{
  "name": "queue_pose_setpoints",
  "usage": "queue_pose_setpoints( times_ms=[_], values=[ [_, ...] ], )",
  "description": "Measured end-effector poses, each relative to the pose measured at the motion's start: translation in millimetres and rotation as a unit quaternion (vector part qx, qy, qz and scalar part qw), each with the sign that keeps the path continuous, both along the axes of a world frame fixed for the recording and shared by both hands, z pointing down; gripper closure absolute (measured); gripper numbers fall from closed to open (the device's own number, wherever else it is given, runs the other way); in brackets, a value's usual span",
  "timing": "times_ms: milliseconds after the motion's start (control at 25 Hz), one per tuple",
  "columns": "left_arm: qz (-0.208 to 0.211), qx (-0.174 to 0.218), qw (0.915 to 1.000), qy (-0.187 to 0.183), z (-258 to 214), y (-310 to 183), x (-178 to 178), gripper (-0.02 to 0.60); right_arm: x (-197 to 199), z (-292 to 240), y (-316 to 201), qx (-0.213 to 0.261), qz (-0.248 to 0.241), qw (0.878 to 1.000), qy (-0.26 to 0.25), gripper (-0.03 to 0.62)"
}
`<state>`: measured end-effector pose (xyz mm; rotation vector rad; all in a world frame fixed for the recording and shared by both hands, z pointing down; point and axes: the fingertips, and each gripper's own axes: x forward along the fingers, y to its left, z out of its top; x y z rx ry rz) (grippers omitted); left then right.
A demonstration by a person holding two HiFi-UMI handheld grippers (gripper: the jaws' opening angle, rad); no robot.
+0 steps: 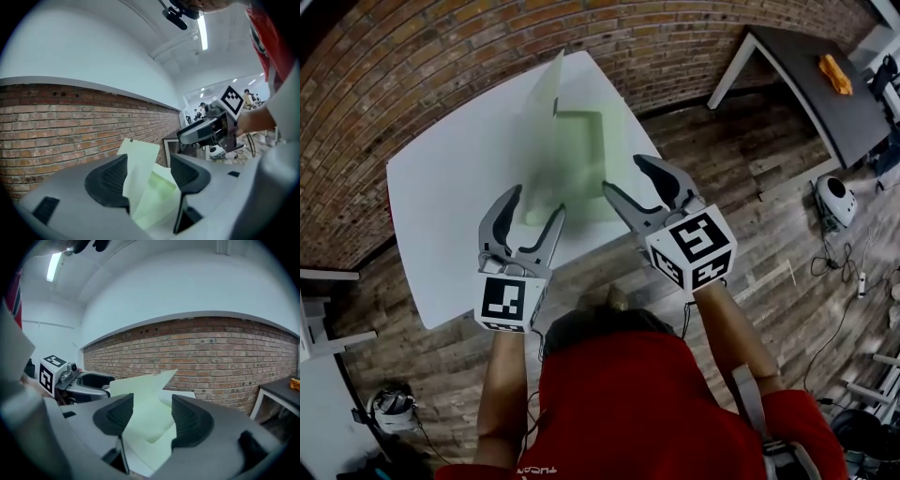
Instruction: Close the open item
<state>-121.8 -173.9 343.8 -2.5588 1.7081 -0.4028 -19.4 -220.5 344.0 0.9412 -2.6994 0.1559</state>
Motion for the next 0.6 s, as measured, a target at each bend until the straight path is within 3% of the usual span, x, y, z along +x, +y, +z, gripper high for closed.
queue_pose_setpoints(
  times_ms=[280, 600],
  values=[
    [0.012, -0.038, 0.9986, -0.036, 38.7, -23.6, -7.9, 0.29, 12.6, 67.1, -32.2, -0.085, 0.041, 0.995, 0.029, 0.358],
    [0.02, -0.046, 0.9981, -0.035, 53.1, -37.4, -11.1, 0.29, 27.0, 142.0, -52.0, -0.19, 0.074, 0.979, 0.033, 0.356]
  ],
)
